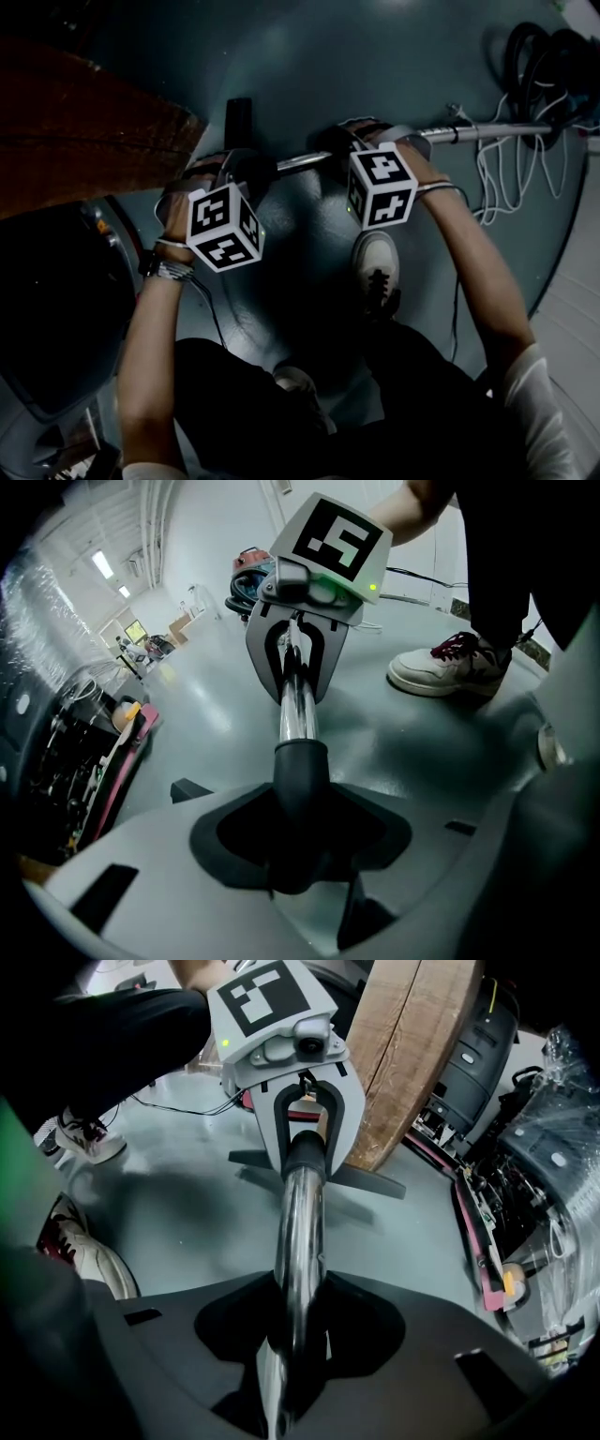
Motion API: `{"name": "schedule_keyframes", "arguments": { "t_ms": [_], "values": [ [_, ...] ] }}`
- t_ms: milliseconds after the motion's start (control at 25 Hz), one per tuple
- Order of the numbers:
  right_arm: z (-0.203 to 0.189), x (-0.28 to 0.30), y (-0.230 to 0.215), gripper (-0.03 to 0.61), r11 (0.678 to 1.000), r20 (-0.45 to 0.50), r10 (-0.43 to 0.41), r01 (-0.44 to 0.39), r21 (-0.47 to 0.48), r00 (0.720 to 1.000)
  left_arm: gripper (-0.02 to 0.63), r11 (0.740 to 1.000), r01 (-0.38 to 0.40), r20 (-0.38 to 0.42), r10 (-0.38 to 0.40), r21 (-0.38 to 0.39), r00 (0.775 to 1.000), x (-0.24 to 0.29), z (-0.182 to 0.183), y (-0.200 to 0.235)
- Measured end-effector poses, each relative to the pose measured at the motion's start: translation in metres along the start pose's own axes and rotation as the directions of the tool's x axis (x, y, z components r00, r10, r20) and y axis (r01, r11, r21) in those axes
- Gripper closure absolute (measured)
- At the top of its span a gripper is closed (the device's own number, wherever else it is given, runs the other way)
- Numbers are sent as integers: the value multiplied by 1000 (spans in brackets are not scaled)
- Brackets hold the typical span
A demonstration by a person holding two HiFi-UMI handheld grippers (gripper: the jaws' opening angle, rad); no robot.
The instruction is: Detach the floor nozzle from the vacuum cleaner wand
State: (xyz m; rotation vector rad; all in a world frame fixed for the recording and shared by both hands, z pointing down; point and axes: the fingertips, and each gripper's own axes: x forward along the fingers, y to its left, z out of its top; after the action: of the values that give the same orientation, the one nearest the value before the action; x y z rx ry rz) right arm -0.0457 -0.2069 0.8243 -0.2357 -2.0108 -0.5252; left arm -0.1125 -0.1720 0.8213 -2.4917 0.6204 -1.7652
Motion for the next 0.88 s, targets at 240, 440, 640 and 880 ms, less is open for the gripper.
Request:
{"name": "schedule_keyframes", "arguments": {
  "t_ms": [240, 440, 640, 880],
  "values": [
    [-1, 1, -2, 430, 1000, 6, -6, 6, 10, 1000, 433, 999, -29, -20, 30, 18, 999, 2, -1, 3],
    [-4, 2, -4, 431, 998, 27, 4, -5, 58, 1000, 433, 996, -67, -32, 69, 60, 997, 3, -1, 7],
    [-1, 2, -7, 431, 999, 25, -5, 4, 47, 1000, 432, 991, -95, -21, 97, 99, 995, 2, -2, 10],
    [-3, 4, -2, 431, 1000, 13, 1, -1, 19, 1000, 433, 999, -25, -13, 26, 36, 1000, 6, -3, 3]
  ]
}}
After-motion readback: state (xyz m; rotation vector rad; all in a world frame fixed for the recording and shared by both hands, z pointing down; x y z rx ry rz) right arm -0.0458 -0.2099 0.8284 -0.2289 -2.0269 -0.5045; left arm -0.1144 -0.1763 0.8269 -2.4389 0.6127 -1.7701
